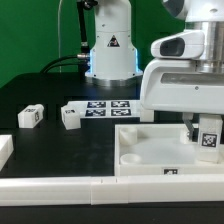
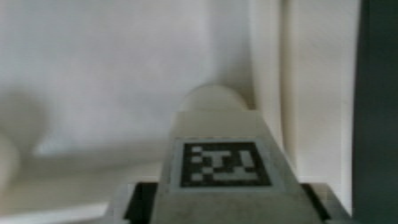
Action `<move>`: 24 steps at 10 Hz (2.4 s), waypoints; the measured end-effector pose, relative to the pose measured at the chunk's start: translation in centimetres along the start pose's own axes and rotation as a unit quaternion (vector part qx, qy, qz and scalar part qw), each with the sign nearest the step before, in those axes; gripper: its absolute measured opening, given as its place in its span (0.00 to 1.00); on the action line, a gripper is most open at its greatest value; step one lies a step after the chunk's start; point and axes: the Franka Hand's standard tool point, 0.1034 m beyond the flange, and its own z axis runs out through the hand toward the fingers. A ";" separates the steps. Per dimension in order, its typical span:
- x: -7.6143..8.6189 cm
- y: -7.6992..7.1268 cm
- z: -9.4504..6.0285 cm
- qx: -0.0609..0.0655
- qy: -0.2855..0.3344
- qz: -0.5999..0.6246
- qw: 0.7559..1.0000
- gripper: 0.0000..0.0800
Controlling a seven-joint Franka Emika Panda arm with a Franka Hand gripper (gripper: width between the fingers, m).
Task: Assemble one leg
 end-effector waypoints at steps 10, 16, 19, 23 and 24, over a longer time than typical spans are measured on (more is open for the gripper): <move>0.0 0.3 0.1 0.000 0.001 0.509 0.861 0.34; -0.7 -0.2 0.3 0.003 0.002 0.335 0.942 0.79; -1.1 -0.5 0.5 0.003 0.001 0.128 0.992 0.81; 0.0 0.2 0.2 -0.002 0.007 -0.110 0.994 0.81; 0.4 0.3 0.1 -0.005 0.010 -0.157 0.988 0.81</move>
Offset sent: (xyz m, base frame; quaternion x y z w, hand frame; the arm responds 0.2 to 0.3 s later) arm -0.0011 -0.0025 0.0003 -0.0203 0.0169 0.2282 0.9733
